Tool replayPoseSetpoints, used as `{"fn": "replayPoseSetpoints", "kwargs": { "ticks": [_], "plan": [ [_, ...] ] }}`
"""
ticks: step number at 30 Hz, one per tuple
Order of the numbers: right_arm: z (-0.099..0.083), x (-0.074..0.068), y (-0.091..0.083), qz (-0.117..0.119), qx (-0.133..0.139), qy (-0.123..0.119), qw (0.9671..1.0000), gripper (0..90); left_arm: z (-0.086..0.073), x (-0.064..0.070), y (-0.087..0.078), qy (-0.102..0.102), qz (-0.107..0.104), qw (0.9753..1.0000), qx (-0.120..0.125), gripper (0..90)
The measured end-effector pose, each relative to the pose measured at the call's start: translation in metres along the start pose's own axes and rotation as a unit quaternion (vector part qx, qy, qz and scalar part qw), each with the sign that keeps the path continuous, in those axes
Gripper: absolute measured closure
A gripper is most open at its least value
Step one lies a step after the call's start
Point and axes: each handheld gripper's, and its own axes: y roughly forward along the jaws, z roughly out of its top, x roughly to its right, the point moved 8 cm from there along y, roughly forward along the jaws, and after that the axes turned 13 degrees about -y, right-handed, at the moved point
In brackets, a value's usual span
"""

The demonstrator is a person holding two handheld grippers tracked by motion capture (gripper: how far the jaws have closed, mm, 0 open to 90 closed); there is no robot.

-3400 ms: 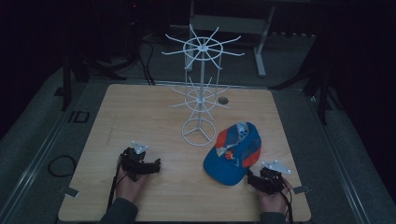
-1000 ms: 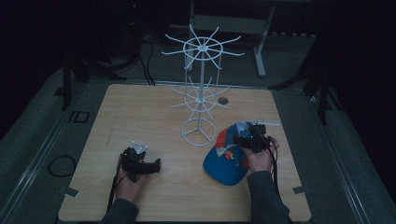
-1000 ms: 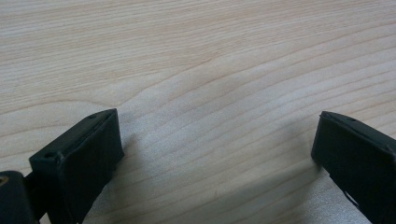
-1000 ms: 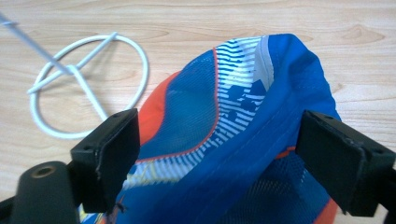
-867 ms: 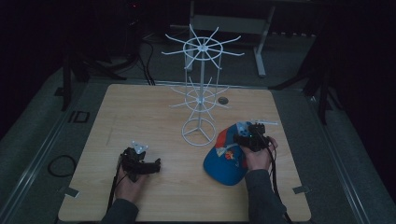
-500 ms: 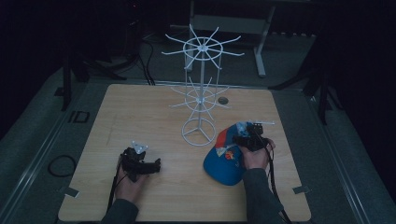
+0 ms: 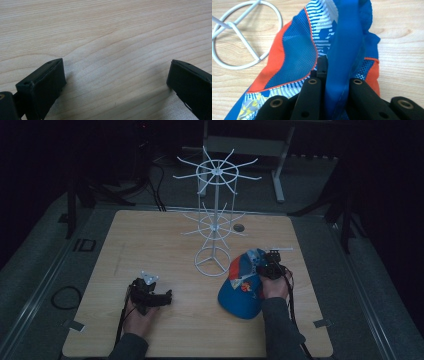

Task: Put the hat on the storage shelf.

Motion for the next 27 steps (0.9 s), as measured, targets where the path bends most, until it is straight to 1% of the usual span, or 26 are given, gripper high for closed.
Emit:
{"fn": "replayPoseSetpoints", "kwargs": {
  "ticks": [5,11,12,16,21,27],
  "plan": [
    [0.004,-0.001,-0.010,0.000,0.015,-0.022,0.9996,86.0,0.000,0.000,0.000,0.000,0.000,1.0000,0.000,2.3],
    [0.007,-0.001,-0.020,-0.002,0.033,-0.035,0.9988,85.9,0.000,0.000,0.000,0.000,0.000,1.0000,0.000,2.3],
    [0.008,0.000,-0.023,-0.003,0.038,-0.041,0.9984,85.8,0.000,0.000,0.000,0.000,0.000,1.0000,0.000,2.3],
    [0.009,0.001,-0.030,0.010,0.047,-0.037,0.9981,85.4,0.000,0.000,0.000,0.000,0.000,1.0000,0.000,2.3],
    [0.011,0.002,-0.038,0.011,0.059,-0.033,0.9977,85.3,0.000,0.000,0.000,0.000,0.000,1.0000,0.000,2.3],
    [0.013,0.004,-0.046,0.011,0.069,-0.038,0.9968,85.4,0.000,0.000,0.000,0.000,0.000,1.0000,0.000,2.3]
  ]
}}
